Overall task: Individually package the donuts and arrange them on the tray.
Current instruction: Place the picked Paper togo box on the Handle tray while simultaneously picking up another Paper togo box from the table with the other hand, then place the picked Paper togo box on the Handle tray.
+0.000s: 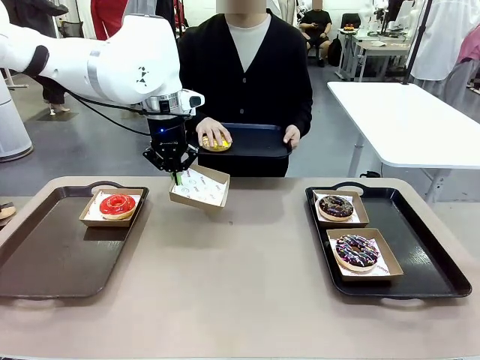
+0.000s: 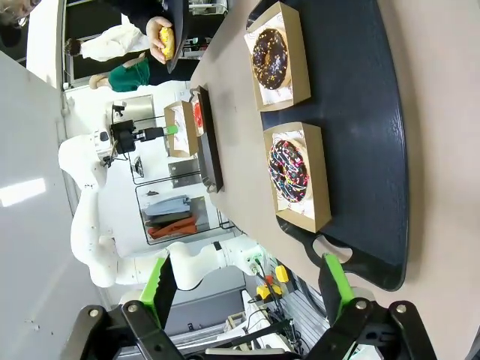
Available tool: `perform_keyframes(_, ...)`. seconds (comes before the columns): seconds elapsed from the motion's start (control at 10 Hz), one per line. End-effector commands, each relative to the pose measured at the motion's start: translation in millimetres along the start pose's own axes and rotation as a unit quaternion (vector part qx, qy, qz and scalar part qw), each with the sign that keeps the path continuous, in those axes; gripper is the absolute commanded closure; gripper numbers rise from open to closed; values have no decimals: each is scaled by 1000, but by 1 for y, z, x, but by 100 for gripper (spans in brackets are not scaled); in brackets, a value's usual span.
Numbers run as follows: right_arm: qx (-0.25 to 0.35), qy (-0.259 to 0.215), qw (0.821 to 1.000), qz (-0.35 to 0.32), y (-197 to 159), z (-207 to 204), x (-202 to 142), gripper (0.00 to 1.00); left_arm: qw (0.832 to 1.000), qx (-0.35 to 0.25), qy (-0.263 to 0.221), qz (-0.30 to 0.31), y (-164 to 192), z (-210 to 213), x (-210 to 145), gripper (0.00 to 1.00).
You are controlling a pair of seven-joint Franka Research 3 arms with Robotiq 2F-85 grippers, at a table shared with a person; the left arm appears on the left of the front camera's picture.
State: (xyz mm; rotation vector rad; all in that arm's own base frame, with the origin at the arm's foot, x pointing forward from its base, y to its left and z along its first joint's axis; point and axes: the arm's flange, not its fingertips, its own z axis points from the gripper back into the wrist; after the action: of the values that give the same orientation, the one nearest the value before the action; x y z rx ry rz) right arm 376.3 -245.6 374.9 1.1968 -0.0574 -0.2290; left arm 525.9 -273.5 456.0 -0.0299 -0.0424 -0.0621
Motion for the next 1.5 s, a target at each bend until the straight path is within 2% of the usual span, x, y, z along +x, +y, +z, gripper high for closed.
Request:
perform_keyframes(0.0, 1, -1, 1000, -2, 3, -1, -3, 0, 1000, -5, -2, 0, 1, 0, -1, 100)
perform_keyframes(1.4, 1, -1, 1000, -2, 3, -1, -3, 0, 1000, -5, -2, 0, 1, 0, -1, 100)
